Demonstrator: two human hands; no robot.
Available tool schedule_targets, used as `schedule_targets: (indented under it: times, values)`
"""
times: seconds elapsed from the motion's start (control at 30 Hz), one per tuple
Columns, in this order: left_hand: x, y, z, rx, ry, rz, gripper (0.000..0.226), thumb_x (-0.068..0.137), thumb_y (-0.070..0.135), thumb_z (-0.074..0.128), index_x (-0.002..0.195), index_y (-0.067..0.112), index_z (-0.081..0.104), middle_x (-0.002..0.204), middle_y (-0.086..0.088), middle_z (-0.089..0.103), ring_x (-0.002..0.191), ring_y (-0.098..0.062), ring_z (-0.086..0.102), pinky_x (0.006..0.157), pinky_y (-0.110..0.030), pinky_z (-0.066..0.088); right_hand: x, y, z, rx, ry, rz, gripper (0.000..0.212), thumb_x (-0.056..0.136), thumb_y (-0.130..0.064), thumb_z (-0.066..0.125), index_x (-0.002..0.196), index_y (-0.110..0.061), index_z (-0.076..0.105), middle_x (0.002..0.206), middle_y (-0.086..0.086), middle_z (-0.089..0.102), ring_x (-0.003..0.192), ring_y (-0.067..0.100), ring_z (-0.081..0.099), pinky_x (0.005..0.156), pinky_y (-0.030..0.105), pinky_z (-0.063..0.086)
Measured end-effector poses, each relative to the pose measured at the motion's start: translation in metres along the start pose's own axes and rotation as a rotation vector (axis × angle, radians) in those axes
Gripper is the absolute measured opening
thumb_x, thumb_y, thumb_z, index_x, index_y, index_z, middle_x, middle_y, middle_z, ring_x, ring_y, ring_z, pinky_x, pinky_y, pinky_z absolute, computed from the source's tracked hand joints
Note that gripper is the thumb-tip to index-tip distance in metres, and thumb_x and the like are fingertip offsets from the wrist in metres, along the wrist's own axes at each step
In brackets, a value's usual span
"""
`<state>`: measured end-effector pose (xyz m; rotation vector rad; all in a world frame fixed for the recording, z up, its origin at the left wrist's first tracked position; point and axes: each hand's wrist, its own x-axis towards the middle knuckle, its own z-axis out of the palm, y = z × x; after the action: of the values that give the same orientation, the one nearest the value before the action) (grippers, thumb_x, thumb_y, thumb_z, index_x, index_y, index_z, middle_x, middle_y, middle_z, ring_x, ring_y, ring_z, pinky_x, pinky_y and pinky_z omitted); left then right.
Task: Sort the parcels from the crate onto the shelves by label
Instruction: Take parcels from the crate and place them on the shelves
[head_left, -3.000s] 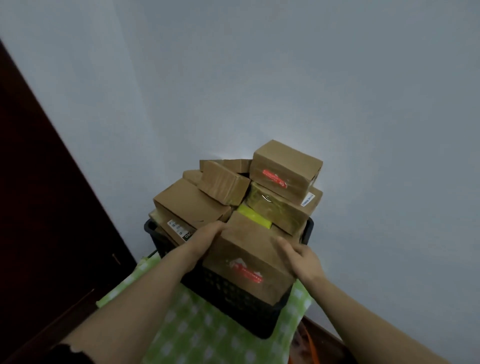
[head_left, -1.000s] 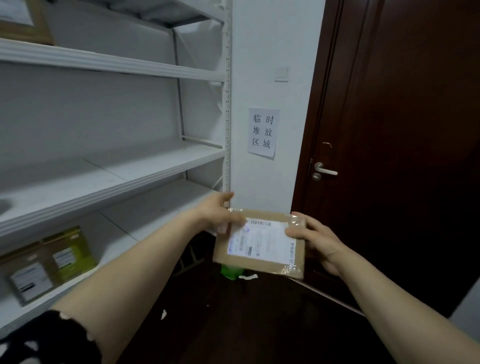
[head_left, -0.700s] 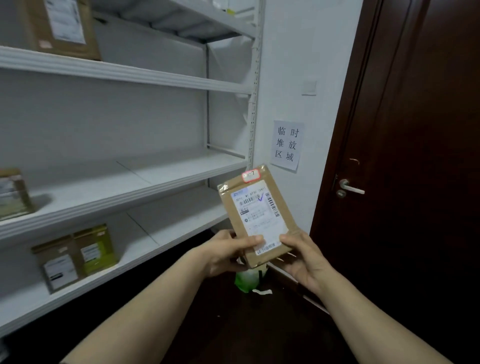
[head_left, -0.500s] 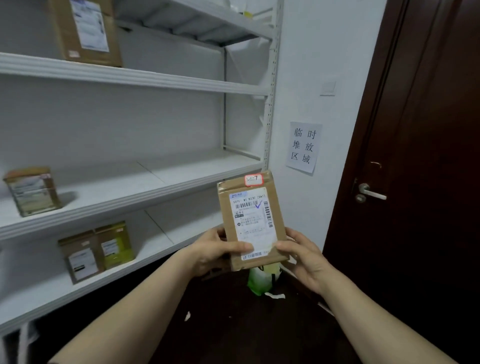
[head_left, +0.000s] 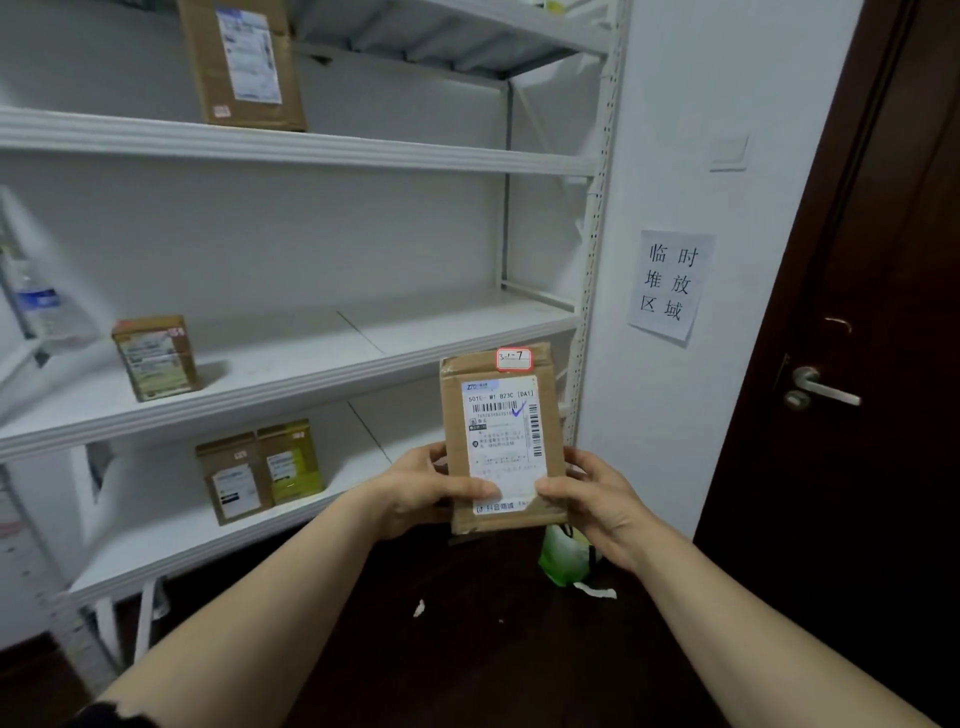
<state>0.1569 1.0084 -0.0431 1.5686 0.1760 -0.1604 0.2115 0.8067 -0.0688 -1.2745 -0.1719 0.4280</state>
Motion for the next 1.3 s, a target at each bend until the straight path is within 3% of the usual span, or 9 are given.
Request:
schedule_targets:
  times: [0.3, 0.53, 0.67, 0.83, 1.03, 1.17, 1.3]
  values:
    - [-0.011, -0.002, -0.010, 0.010, 0.053, -0.020, 0.046, 0.072, -0.004, 0.077, 0.109, 0.016, 0.058, 0.103, -0.002, 0.073, 0.099, -0.019, 0.067, 0.080, -0.038, 0.057, 0.007, 0.006, 0.010, -0.017, -0.060, 0.021, 0.076, 0.052, -0.002, 0.083, 0.122, -0.007, 0.053, 0.107, 0.015, 0.071, 0.100, 0.033, 0.067, 0.077, 0.039, 0.055]
    - [-0.018, -0.004, -0.024, 0.026, 0.085, -0.041, 0.056, 0.069, 0.000, 0.080, 0.118, 0.014, 0.057, 0.102, 0.000, 0.074, 0.102, -0.020, 0.067, 0.085, -0.041, 0.056, 0.011, 0.007, 0.022, -0.051, -0.104, 0.022, 0.048, 0.067, 0.001, 0.074, 0.109, -0.013, 0.056, 0.101, 0.013, 0.071, 0.090, 0.028, 0.067, 0.085, 0.043, 0.052]
    - [-0.023, -0.005, -0.032, 0.030, 0.100, -0.046, 0.058, 0.069, 0.001, 0.081, 0.120, 0.015, 0.056, 0.102, 0.000, 0.074, 0.102, -0.020, 0.067, 0.086, -0.041, 0.056, 0.012, 0.010, 0.030, -0.065, -0.126, 0.030, 0.053, 0.061, -0.004, 0.077, 0.109, -0.015, 0.055, 0.102, 0.014, 0.072, 0.091, 0.028, 0.068, 0.088, 0.044, 0.052]
    - [-0.029, -0.007, -0.040, 0.034, 0.118, -0.053, 0.062, 0.069, 0.003, 0.081, 0.123, 0.014, 0.054, 0.106, -0.002, 0.073, 0.104, -0.021, 0.066, 0.088, -0.042, 0.055, 0.014, 0.014, 0.037, -0.053, -0.148, 0.039, 0.046, 0.068, 0.001, 0.074, 0.107, -0.016, 0.056, 0.096, 0.011, 0.074, 0.087, 0.025, 0.069, 0.084, 0.041, 0.053]
    - [-0.037, -0.011, -0.049, 0.038, 0.127, -0.062, 0.055, 0.070, 0.005, 0.080, 0.118, 0.015, 0.056, 0.106, -0.002, 0.072, 0.106, -0.023, 0.064, 0.093, -0.046, 0.052, 0.014, 0.020, 0.045, -0.058, -0.181, 0.060, 0.069, 0.052, -0.009, 0.079, 0.117, -0.011, 0.055, 0.101, 0.013, 0.073, 0.091, 0.028, 0.069, 0.093, 0.048, 0.050]
    - [-0.044, -0.019, -0.054, 0.023, 0.148, -0.073, 0.049, 0.071, 0.015, 0.080, 0.116, 0.016, 0.059, 0.107, -0.002, 0.072, 0.105, -0.021, 0.066, 0.095, -0.047, 0.051, 0.014, 0.024, 0.052, -0.088, -0.188, 0.076, 0.071, 0.052, -0.014, 0.080, 0.119, -0.013, 0.057, 0.102, 0.011, 0.073, 0.088, 0.023, 0.068, 0.082, 0.038, 0.052]
    - [-0.051, -0.024, -0.060, 0.003, 0.188, -0.073, 0.062, 0.061, 0.039, 0.081, 0.116, 0.017, 0.061, 0.109, -0.003, 0.072, 0.105, -0.022, 0.066, 0.098, -0.049, 0.049, 0.015, 0.028, 0.057, -0.079, -0.207, 0.096, 0.062, 0.058, -0.011, 0.079, 0.116, -0.014, 0.058, 0.097, 0.010, 0.073, 0.084, 0.022, 0.068, 0.076, 0.037, 0.053]
